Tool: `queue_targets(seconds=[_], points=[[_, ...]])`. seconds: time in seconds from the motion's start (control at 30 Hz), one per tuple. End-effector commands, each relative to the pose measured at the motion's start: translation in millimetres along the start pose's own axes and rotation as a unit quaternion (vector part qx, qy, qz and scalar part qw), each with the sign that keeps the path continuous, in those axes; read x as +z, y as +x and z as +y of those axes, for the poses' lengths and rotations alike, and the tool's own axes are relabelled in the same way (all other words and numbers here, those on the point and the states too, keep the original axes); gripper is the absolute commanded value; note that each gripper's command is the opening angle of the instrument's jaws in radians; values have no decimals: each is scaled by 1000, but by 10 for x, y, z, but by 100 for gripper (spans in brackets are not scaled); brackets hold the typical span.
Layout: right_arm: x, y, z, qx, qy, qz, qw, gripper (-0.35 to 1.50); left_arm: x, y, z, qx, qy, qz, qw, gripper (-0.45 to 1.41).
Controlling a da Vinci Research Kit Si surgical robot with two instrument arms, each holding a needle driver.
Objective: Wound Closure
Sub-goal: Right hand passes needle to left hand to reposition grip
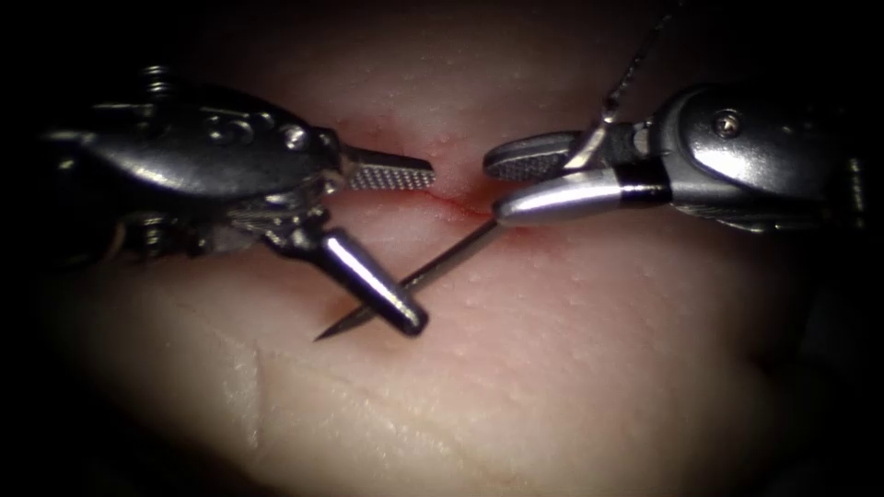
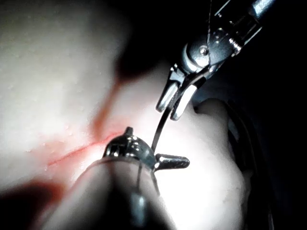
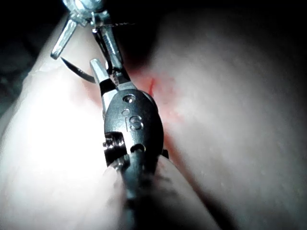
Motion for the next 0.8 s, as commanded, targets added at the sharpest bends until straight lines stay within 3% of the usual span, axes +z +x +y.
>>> queue_targets(seconds=[0.03,0.7,0.8], points=[[8,-4,-5,-10,3,2,1000,-35,13,-11,-2,-6,-5,-9,1000,93],[24,-1,-25,-56,39,11,998,-35,19,-17,-12,-21,-38,-29,999,66],[24,-2,-26,-56,39,11,998,-35,17,-17,-12,-19,-41,-32,998,51]])
